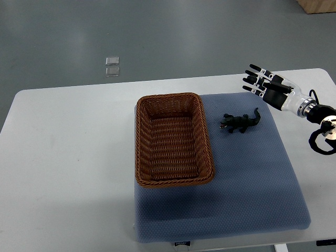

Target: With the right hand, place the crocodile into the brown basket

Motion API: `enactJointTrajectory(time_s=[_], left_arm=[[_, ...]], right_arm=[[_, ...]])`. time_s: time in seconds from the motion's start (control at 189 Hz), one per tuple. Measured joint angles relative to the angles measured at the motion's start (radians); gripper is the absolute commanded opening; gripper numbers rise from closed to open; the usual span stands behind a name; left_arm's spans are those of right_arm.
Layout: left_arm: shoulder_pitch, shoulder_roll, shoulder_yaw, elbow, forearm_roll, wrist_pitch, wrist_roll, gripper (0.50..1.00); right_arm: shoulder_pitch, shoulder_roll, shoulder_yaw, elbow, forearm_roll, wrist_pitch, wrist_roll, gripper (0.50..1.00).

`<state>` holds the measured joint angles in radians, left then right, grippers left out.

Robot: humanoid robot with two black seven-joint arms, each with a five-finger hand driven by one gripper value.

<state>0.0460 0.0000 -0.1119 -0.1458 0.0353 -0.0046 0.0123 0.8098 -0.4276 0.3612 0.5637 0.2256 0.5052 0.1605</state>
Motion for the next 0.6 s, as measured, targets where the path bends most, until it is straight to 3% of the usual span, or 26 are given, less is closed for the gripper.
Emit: enactJointTrajectory(time_s=[0.599], left_arm=[[0.0, 0.0, 0.001, 0.0, 0.0, 0.005, -0.003, 1.0]], right_arm=[[0.01, -0.001, 0.007, -0.013, -0.005, 0.011, 0.018, 0.93]])
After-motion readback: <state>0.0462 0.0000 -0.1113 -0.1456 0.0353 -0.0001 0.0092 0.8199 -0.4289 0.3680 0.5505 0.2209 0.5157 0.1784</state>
